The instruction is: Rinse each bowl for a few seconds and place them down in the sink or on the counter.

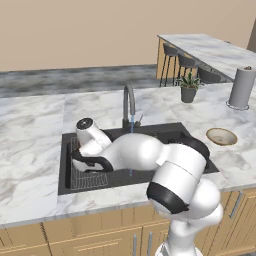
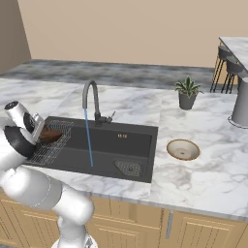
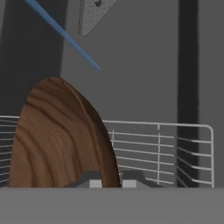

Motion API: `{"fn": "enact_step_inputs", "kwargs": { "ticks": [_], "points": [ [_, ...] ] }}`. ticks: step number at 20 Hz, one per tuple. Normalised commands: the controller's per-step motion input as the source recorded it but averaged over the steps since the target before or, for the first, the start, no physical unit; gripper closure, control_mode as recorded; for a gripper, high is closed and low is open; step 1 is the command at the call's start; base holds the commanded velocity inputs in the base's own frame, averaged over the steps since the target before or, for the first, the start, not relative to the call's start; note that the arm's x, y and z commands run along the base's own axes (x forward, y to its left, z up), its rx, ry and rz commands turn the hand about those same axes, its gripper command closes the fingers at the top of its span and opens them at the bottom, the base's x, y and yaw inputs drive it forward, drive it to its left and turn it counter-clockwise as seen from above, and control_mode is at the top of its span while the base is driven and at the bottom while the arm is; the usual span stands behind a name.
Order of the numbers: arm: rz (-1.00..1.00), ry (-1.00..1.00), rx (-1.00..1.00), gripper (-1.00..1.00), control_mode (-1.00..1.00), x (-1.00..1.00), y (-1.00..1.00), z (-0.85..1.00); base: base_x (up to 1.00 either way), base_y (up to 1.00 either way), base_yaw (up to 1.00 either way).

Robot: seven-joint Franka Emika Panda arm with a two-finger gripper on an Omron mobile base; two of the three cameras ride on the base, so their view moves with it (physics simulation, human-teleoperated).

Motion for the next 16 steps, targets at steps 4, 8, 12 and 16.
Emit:
{"fn": "enact_step_inputs", "kwargs": {
  "ticks": [4,8,12,16],
  "points": [
    [0.00,0.03,0.00,1.00,-1.00,0.03,0.32,-0.20,0.00,0.00,0.00],
    [0.00,0.00,0.00,1.00,-1.00,0.03,0.28,-0.30,0.00,0.00,0.00],
    [0.00,0.00,0.00,1.00,-1.00,0.05,0.07,-0.40,0.00,0.00,0.00],
    [0.00,-0.02,-0.02,1.00,-1.00,0.01,0.00,-0.42,0.00,0.00,0.00]
  ]
}}
